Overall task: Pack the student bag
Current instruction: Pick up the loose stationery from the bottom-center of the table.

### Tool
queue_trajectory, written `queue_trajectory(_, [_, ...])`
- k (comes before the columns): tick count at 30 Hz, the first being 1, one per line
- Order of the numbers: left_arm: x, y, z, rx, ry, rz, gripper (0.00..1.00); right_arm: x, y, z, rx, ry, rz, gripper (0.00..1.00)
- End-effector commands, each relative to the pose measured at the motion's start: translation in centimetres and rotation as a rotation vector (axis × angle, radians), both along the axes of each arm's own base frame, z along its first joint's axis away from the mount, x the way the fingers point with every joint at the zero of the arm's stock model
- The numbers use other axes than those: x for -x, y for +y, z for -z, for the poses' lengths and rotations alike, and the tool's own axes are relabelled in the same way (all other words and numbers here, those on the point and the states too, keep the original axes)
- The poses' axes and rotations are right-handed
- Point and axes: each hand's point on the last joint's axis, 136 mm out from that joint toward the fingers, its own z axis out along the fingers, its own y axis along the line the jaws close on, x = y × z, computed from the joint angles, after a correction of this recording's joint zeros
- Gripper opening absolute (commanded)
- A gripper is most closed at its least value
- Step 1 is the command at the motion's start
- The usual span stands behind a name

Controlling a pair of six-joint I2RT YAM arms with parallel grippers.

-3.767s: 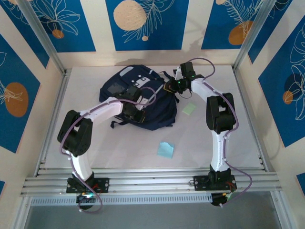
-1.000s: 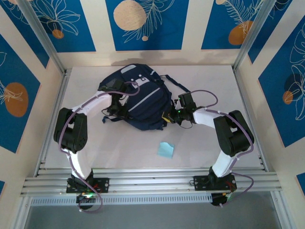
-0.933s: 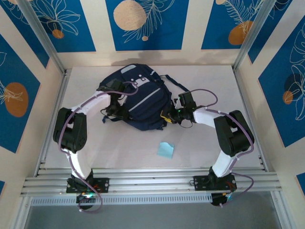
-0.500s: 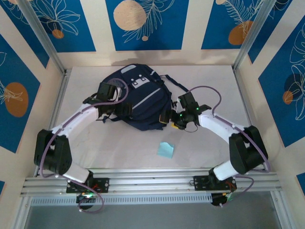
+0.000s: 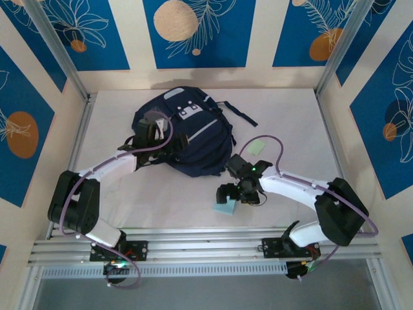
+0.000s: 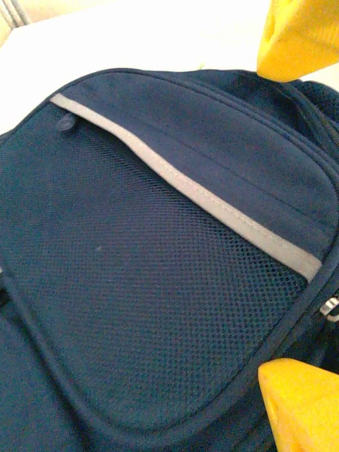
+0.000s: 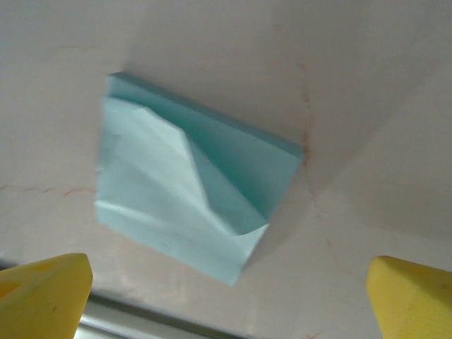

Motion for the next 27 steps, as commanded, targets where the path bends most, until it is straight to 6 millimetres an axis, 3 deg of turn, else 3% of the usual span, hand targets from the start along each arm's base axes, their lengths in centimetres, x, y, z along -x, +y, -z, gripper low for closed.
queue_trajectory(1, [1.2, -0.9, 0.7, 0.068, 0.046, 0.021, 1.0, 0.2, 0.1, 0.0, 0.091, -0.015, 0.055, 0.99])
queue_trajectory(5, [1.9, -0.1, 1.5, 0.037, 0.055, -0.009, 1.0, 0.4, 2.5, 0.6, 0.064, -0.003, 0.095, 0.99])
queue_trajectory(11, [2.6, 0.5, 1.4, -0.009, 0.035, -0.011, 1.0, 0.0, 5.2, 1.2, 0.087, 0.011, 0.007, 1.0])
queue_trajectory(27, [3.2, 1.8, 1.2, -0.063, 0.009, -0.04, 1.0, 0.5, 3.9, 4.0, 0.221, 0.09, 0.015, 0.94])
